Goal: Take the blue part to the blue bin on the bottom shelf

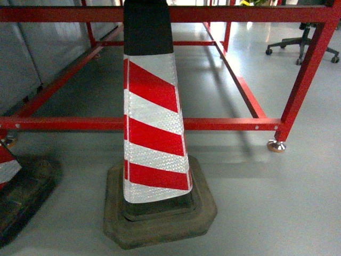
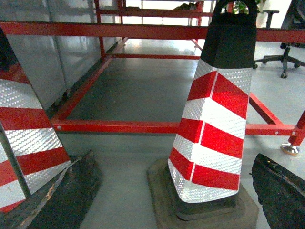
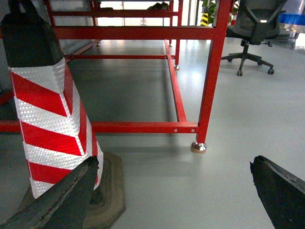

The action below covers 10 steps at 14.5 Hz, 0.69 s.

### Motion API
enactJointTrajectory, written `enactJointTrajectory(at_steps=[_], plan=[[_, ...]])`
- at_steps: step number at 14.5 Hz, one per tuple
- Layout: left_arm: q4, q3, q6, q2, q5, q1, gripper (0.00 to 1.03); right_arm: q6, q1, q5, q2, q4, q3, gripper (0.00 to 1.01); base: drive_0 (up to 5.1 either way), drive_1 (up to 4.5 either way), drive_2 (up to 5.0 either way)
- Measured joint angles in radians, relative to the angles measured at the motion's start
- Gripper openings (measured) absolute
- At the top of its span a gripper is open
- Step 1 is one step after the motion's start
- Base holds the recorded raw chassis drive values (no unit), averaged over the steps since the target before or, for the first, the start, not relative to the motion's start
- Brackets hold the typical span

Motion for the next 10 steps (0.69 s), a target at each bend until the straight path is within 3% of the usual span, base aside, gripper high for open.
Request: enactJointTrajectory(at_steps=[10], plan=[[0.0, 0.0, 0.0, 0.0, 0.0, 0.0, 0.98, 0.0, 0.0, 0.0, 0.0, 0.0, 0.0, 0.98, 0.0, 0.0, 0.0]])
